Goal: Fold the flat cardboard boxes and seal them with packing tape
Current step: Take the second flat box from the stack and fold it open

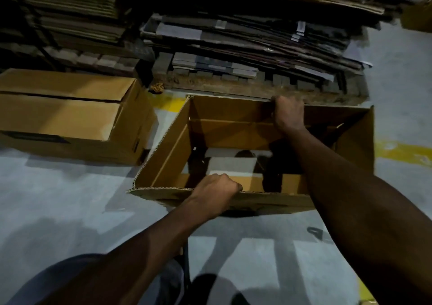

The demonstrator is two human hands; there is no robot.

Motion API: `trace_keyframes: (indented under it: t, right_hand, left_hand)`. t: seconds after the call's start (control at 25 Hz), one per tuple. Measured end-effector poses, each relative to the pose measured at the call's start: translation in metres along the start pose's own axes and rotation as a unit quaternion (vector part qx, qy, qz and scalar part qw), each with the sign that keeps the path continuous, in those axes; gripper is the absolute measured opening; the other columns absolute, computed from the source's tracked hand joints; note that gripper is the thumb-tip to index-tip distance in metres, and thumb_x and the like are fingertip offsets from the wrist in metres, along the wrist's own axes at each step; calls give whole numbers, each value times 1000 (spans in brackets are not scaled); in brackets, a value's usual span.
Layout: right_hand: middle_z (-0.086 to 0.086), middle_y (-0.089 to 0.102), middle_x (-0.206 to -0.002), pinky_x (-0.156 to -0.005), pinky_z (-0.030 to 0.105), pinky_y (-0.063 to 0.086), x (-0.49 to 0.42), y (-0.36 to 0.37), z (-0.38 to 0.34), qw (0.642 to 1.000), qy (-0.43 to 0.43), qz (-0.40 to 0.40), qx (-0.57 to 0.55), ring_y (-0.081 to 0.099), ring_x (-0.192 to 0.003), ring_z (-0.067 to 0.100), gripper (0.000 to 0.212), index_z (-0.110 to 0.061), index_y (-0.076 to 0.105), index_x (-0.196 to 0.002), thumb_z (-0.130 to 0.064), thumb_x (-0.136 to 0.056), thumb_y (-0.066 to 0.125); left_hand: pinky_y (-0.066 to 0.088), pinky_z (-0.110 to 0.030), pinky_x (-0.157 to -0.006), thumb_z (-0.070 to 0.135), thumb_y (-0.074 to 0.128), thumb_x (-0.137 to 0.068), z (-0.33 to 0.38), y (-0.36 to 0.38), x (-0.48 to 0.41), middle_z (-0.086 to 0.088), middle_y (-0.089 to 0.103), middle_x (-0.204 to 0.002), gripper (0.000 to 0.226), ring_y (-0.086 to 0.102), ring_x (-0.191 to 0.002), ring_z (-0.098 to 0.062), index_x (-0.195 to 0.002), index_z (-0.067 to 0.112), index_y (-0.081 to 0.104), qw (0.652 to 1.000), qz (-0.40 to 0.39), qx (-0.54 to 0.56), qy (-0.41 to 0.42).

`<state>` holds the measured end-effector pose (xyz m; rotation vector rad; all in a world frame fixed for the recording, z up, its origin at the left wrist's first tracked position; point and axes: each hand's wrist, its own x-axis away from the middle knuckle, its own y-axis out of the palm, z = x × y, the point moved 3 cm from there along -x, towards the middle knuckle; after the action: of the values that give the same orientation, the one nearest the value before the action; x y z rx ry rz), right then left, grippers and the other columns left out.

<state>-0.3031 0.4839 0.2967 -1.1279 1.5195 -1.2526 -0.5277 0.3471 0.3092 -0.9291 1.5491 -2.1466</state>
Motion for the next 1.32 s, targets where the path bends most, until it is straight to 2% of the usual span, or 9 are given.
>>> trace_keyframes:
  t: [0.08, 0.2, 0.36, 0.56, 0.76, 0.92, 1.08, 1.2, 1.32]
  right_hand:
    - [18, 60, -122, -109, 57, 27, 0, 3, 9, 999, 30, -6, 38, 45, -125, 38, 30, -18, 58, -127, -16, -97, 51]
    - [16, 59, -126, -112, 70, 12, 3, 4, 10, 997, 56, -12, 46, 38, -133, 40, 26, -18, 59, -123, -17, -98, 50]
    - [13, 61, -126, -113, 71, 8, 1, 7, 2, 1000, 22, 0, 19, 43, -131, 37, 29, -18, 59, -124, -12, -99, 47]
    - [14, 46, -141, -119, 59, 12, 4, 13, 30, 998, -44, -21, 43, 35, -138, 34, 47, -20, 41, -141, -19, -96, 54]
    - [15, 47, -140, -111, 57, 28, 14, 12, 64, 996, 51, 17, 75, 36, -135, 38, 48, -15, 45, -138, -14, -92, 60]
    - [16, 57, -126, -91, 46, 42, 8, -1, 66, 995, 63, 43, 70, 47, -118, 36, 29, -11, 57, -126, -12, -97, 53]
    - [16, 58, -124, -91, 43, 46, -3, 5, 35, 998, 28, 31, 51, 47, -117, 36, 29, -11, 56, -127, -13, -98, 54]
    - [17, 34, -153, -112, 51, 31, -8, 19, 33, 999, 5, -21, 31, 26, -142, 39, 56, -19, 34, -148, -26, -97, 56]
    - [13, 8, -163, -119, 56, 14, 5, 23, 40, 998, 5, -62, 3, 6, -150, 36, 71, -28, 12, -156, -38, -97, 52]
  left_hand:
    - [46, -31, -76, 8, 57, -90, 4, -4, -7, -8, 65, -105, 34, 61, -95, -23, -123, 17, 57, 1000, 13, 11, -15]
    - [38, -29, -72, 9, 55, -91, 10, -4, -15, -6, 62, -107, 36, 58, -98, -21, -125, 21, 55, 998, 16, 23, -52]
    - [48, -34, -80, 9, 55, -88, 22, 5, -20, -6, 61, -105, 34, 58, -98, -23, -119, 23, 60, 996, 16, 65, -54]
    - [44, -28, -70, 8, 56, -90, 23, 11, -27, -4, 65, -99, 28, 62, -91, -20, -115, 20, 62, 997, 12, 73, -35]
    - [51, -25, -78, 11, 60, -91, -3, 26, -17, -5, 63, -110, 34, 58, -85, -14, -124, 19, 60, 989, -119, 34, -79]
    - [48, -24, -80, 9, 56, -93, 2, 21, -10, -5, 62, -111, 34, 58, -92, -14, -125, 18, 59, 995, -93, 30, -34]
    - [51, -28, -78, 5, 56, -91, 8, 22, -10, -3, 63, -100, 26, 58, -87, -16, -114, 15, 62, 998, -64, 13, 18]
    - [50, -28, -73, 10, 55, -92, -3, 26, -13, -2, 62, -92, 16, 59, -84, -15, -104, 16, 64, 998, -44, 31, 18]
    - [52, -30, -74, 36, 51, -96, -13, 26, -12, -1, 67, -93, 26, 61, -82, -15, -109, 20, 66, 996, -30, 85, 3]
